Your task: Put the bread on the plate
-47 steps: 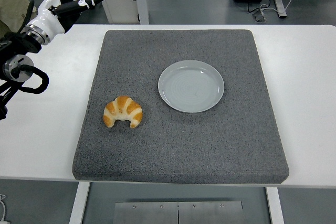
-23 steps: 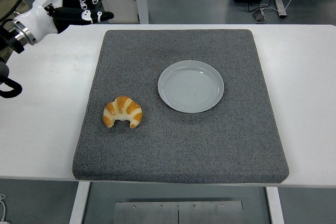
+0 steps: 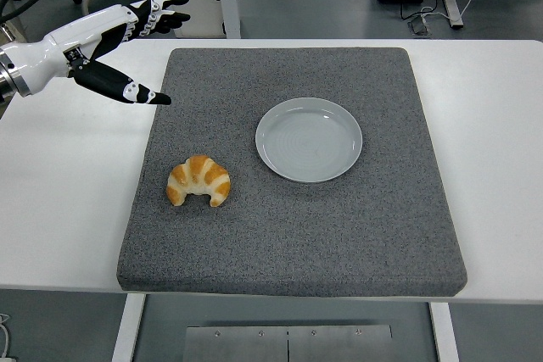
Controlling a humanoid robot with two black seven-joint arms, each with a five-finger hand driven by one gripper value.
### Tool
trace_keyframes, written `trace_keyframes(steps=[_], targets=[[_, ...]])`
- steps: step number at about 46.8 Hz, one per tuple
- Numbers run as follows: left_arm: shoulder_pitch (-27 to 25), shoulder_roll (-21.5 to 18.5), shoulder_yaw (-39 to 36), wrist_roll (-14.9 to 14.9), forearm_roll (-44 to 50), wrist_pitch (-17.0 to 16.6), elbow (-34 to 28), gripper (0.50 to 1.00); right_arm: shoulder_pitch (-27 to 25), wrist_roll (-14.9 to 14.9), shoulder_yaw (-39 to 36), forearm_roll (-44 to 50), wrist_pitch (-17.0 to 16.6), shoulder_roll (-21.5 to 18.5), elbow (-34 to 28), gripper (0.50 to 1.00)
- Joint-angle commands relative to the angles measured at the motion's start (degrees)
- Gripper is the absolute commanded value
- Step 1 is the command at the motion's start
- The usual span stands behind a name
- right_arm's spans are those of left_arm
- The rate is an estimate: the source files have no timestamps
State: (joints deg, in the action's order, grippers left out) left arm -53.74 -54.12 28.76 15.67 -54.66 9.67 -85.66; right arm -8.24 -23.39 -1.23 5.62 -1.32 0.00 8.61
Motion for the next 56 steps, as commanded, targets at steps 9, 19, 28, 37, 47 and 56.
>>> trace_keyframes(steps=[9,19,28,37,47,56], targets=[[1.6,0.1,-1.1,-0.1,-12.2,0.2,0.0,0.977,0.1,0.0,0.0,0.0,0.0,0.0,0.0,1.0],[2.0,1.1,-5.1,-0.6,-17.5,0.0,0.0,0.969,0.0,0.0,0.0,0.0,0.0,0.0,0.0,1.0],[2.2,1.9,-7.1,-0.6,-17.9,-0.1,0.1,0.968,0.1,0.0,0.0,0.0,0.0,0.0,0.0,1.0],[2.3,3.9,-9.6,-0.6,-18.9,-2.2,0.3,0.968,0.1,-0.1,0.0,0.0,0.0,0.0,0.0,1.0],[2.3,6.6,-14.0,-0.8,-23.0,-6.7,1.5,0.968,0.1,0.0,0.0,0.0,0.0,0.0,0.0,1.0],[2.4,7.3,-15.5,-0.8,-24.6,-8.6,2.7,0.968,0.1,0.0,0.0,0.0,0.0,0.0,0.0,1.0]])
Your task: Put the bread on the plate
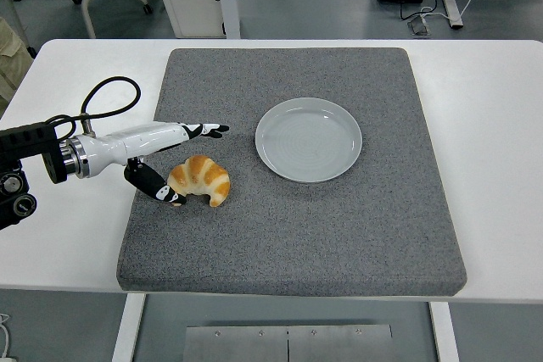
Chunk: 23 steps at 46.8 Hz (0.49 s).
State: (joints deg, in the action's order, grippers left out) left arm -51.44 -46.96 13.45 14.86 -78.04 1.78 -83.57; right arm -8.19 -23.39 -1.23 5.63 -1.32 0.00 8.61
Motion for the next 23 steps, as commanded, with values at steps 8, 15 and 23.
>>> trace_keyframes(steps=[8,15,23], targets=[[1.3,2.7,-0.3,0.1,-4.7,-1.8,3.0,0.968,-0.1,0.0,0.0,0.0,0.0,0.0,0.0,1.0],[1.4,3.7,-0.3,0.2,-4.7,-2.3,4.0,0.968,-0.1,-0.1,0.0,0.0,0.0,0.0,0.0,1.0],[1.4,4.4,-0.3,0.3,-4.7,-3.2,6.3,0.968,-0.1,0.0,0.0,0.0,0.0,0.0,0.0,1.0]])
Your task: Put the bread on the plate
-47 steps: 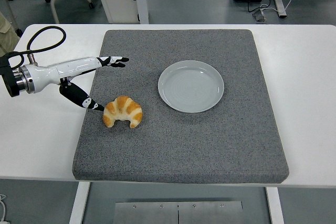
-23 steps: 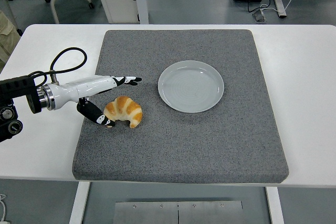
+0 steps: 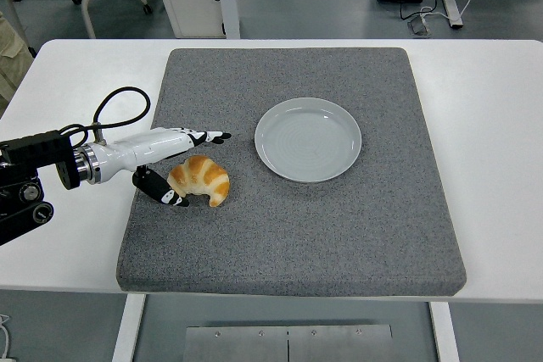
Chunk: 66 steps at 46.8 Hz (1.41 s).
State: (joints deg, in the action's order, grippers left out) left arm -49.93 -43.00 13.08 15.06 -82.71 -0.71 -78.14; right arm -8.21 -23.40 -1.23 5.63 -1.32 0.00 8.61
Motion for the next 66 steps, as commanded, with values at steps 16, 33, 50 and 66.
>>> trace_keyframes(steps=[16,33,50,66], targets=[[0.0,3.2,-0.2,0.5,0.4,-1.8,2.8,0.968,0.0,0.0,0.0,0.0,0.0,0.0,0.0,1.0],[0.8,3.5,-0.2,0.5,0.4,-3.2,4.0,0.958,0.0,0.0,0.0,0.0,0.0,0.0,0.0,1.0],[1.1,5.2,-0.2,0.9,0.6,-3.8,4.8,0.936,0.0,0.0,0.0,0.0,0.0,0.0,0.0,1.0],[1.1,5.1,-0.3,0.9,0.8,-3.8,4.8,0.641,0.0,0.0,0.0,0.0,0.0,0.0,0.0,1.0]])
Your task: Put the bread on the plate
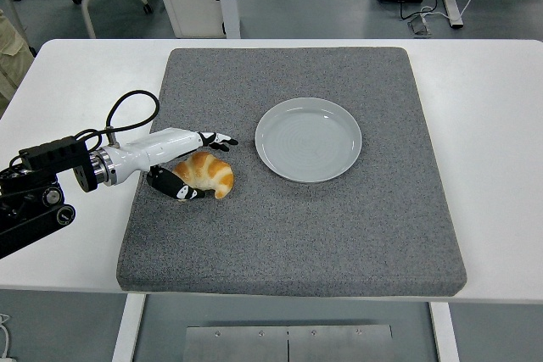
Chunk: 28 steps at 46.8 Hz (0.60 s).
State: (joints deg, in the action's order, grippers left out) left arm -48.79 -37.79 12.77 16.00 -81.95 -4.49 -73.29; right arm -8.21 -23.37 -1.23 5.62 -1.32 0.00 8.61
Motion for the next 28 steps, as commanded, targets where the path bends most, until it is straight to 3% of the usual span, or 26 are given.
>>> trace_keyframes(steps=[1,6,20,28], targets=[[0.0,-0.1,0.0,0.0,0.0,0.0,0.0,0.616,0.0,0.0,0.0,0.0,0.0,0.0,0.0,1.0],[0.1,-0.1,0.0,0.0,0.1,0.1,0.0,0.5,0.0,0.0,0.0,0.0,0.0,0.0,0.0,1.0],[-1.4,-1.3,0.6,0.0,1.3,0.6,-0.7,0.5,0.0,-0.1,0.0,0.0,0.0,0.0,0.0,1.0],[-7.4,-4.0,0.7,0.0,4.4,2.6,-1.0,0.5,-0.1,0.0,0.0,0.0,0.0,0.0,0.0,1.0]])
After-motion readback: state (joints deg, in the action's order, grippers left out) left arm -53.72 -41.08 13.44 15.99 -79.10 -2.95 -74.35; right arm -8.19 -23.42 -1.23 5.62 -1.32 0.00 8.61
